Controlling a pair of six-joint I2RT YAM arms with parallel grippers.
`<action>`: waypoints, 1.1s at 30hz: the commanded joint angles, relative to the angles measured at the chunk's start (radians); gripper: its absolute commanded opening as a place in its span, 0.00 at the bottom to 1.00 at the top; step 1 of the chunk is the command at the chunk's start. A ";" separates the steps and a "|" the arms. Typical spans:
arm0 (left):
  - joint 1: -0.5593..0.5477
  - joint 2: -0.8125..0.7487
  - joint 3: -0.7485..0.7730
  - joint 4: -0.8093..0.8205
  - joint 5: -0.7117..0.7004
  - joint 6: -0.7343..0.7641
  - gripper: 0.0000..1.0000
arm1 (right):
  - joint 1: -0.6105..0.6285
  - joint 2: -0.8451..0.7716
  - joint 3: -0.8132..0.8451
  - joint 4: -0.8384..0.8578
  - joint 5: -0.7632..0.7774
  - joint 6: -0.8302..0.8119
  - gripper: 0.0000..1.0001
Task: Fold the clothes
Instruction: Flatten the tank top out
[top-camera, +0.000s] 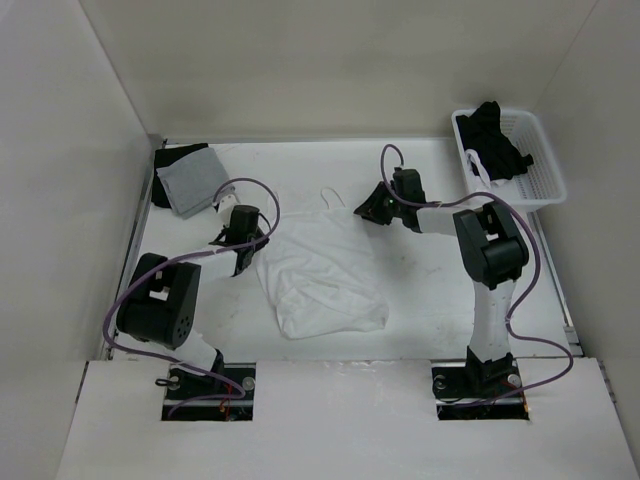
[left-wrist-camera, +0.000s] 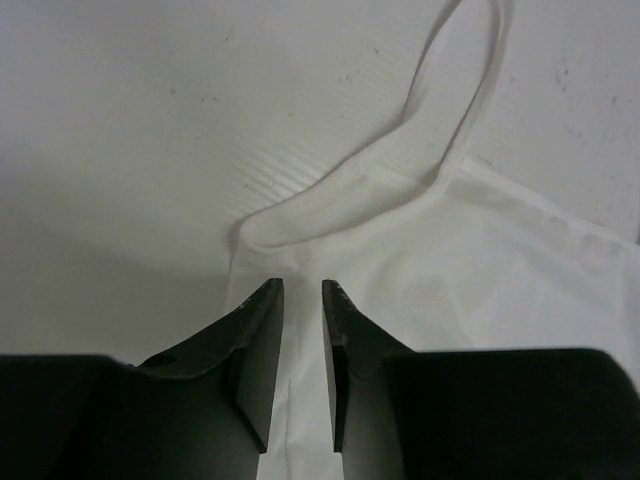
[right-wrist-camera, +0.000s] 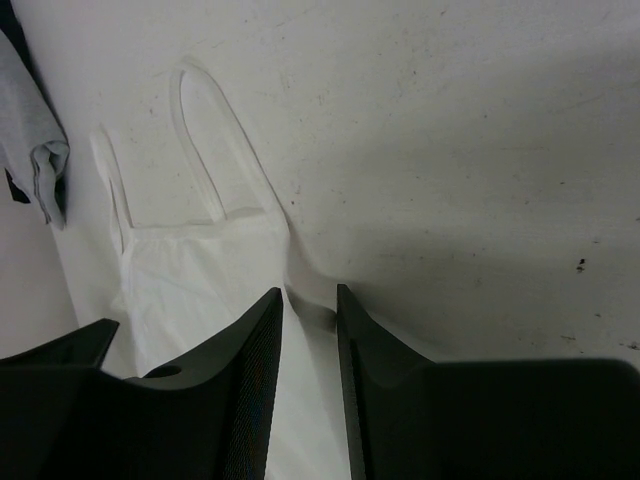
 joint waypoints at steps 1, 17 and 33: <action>-0.014 -0.005 0.041 0.018 -0.012 0.015 0.23 | -0.007 -0.010 0.003 0.057 -0.009 0.000 0.33; -0.007 0.082 0.057 0.041 -0.035 0.029 0.09 | -0.012 -0.032 -0.024 0.086 -0.009 -0.001 0.28; -0.062 -0.312 0.005 0.006 -0.075 0.041 0.00 | 0.007 -0.363 -0.196 0.205 0.043 -0.026 0.06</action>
